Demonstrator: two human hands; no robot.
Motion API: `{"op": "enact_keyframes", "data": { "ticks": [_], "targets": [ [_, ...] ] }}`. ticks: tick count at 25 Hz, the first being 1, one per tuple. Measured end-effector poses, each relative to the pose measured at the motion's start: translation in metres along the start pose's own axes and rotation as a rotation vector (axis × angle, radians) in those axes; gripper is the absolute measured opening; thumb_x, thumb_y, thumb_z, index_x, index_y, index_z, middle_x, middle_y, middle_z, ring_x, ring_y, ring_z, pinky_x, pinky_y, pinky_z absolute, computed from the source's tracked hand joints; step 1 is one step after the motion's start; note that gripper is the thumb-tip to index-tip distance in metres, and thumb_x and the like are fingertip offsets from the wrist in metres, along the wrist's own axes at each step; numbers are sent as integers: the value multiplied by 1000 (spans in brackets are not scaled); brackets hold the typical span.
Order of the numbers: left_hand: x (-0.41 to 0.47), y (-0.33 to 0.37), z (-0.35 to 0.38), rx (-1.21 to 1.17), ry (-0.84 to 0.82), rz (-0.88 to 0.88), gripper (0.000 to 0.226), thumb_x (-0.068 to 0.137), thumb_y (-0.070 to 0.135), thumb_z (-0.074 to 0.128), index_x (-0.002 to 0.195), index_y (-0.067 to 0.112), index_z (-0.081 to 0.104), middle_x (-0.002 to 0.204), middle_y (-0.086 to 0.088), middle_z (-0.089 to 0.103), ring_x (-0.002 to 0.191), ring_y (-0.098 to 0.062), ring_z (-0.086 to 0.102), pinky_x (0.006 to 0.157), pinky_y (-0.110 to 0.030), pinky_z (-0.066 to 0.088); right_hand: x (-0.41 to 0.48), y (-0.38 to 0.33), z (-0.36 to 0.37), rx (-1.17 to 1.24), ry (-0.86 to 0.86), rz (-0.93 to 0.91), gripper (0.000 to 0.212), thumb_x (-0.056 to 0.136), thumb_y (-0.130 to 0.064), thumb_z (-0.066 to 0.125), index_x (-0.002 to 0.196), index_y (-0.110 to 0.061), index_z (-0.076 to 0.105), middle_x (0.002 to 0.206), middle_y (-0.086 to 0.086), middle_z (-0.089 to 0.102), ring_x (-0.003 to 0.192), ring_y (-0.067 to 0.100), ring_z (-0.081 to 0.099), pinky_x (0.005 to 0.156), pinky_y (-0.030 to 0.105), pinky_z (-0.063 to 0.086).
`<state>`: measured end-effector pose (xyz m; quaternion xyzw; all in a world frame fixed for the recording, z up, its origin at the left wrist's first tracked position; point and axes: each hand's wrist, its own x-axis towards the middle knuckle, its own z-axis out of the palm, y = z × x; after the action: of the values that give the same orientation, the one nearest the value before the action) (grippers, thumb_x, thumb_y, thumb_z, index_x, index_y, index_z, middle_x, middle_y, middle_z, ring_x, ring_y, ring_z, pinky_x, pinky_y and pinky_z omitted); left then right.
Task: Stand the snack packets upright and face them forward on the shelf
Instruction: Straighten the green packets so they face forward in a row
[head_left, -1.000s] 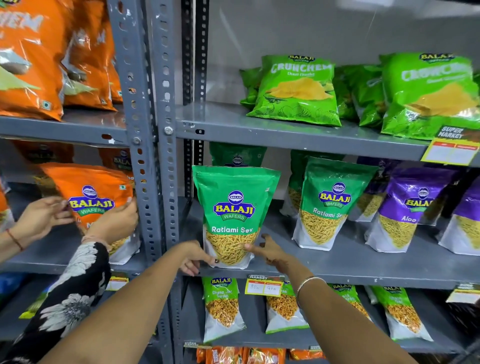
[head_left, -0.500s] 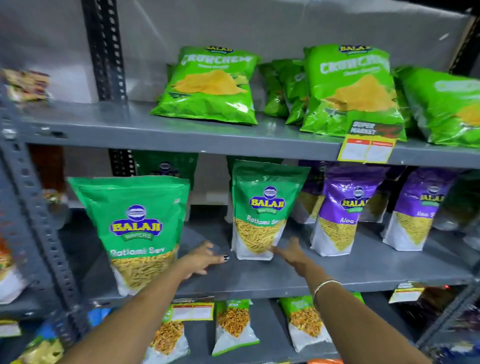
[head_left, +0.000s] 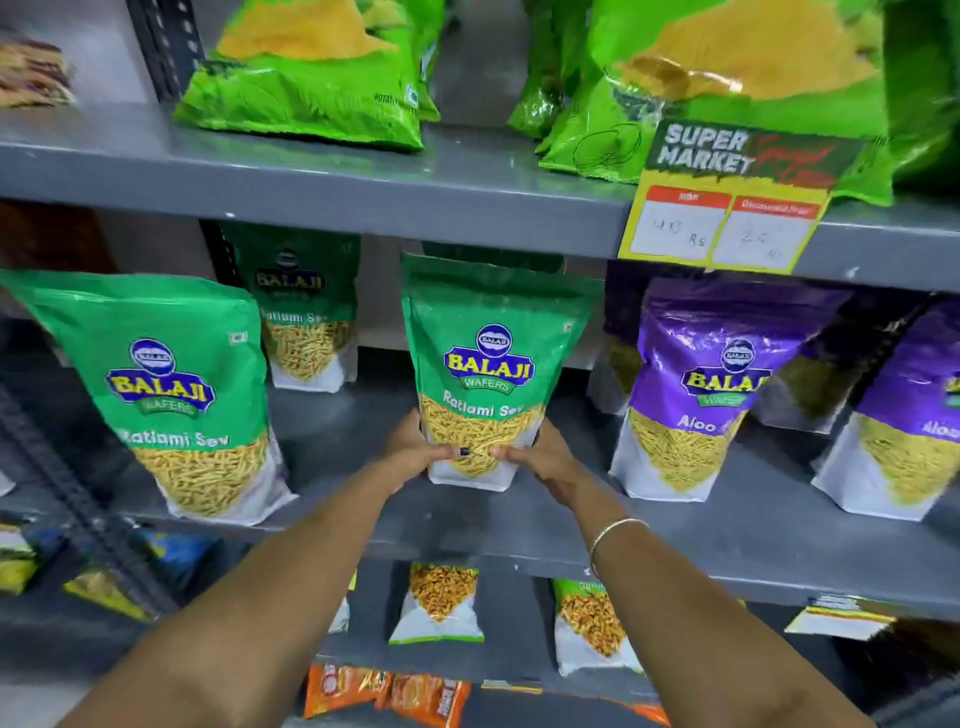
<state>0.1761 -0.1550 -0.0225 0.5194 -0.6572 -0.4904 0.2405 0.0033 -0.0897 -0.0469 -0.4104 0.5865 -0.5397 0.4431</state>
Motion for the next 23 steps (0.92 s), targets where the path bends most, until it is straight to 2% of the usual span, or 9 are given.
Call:
{"op": "enact_keyframes", "data": {
  "ticks": [2, 4, 5, 7, 8, 15, 23],
  "targets": [
    [-14, -2, 0, 8, 0, 6, 60, 71, 6, 76, 124, 1, 48, 126, -12, 60, 98, -14, 52, 77, -20, 37, -13, 0, 1, -25, -1, 17, 74, 68, 7, 74, 134, -4, 41, 132, 14, 57, 118, 27, 57, 90, 29, 56],
    [-27, -4, -3, 16, -30, 7, 62, 71, 8, 76, 126, 3, 47, 123, -6, 60, 104, -16, 54, 78, -21, 38, -30, -1, 4, -57, 17, 28, 69, 71, 6, 72, 131, -5, 43, 125, 6, 59, 113, 23, 58, 85, 20, 56],
    [-34, -7, -6, 26, -48, 8, 64, 70, 10, 77, 126, 5, 47, 127, -6, 59, 111, -20, 56, 82, -24, 41, -39, -1, 5, -69, 13, 31, 68, 71, 5, 73, 131, -5, 43, 126, 6, 59, 113, 23, 58, 89, 23, 56],
    [-44, -12, -11, 37, -72, 18, 68, 68, 14, 79, 127, 9, 47, 133, -9, 58, 121, -25, 54, 93, -31, 43, -51, 1, 7, -105, 6, 50, 74, 68, -4, 78, 133, -10, 43, 132, 10, 58, 119, 26, 57, 103, 42, 48],
    [-50, -13, -13, 47, -71, 28, 68, 67, 15, 80, 127, 10, 47, 133, -9, 58, 122, -25, 53, 94, -31, 43, -57, 2, 9, -124, 15, 57, 77, 66, -8, 80, 133, -12, 42, 134, 10, 57, 121, 26, 56, 106, 46, 44],
    [-67, -21, -18, 46, -102, 70, 69, 67, 14, 80, 127, 8, 47, 134, -11, 57, 123, -27, 52, 97, -34, 43, -82, -4, 19, -176, 67, 95, 76, 69, -9, 78, 135, -13, 39, 136, 10, 55, 125, 26, 52, 106, 39, 43],
    [-70, -25, -18, 53, -121, 73, 71, 70, 16, 78, 131, 10, 43, 136, -9, 54, 127, -28, 49, 100, -34, 41, -83, 1, 22, -211, 94, 99, 79, 68, -15, 79, 136, -16, 38, 137, 7, 53, 127, 25, 49, 110, 41, 39]
  ]
}}
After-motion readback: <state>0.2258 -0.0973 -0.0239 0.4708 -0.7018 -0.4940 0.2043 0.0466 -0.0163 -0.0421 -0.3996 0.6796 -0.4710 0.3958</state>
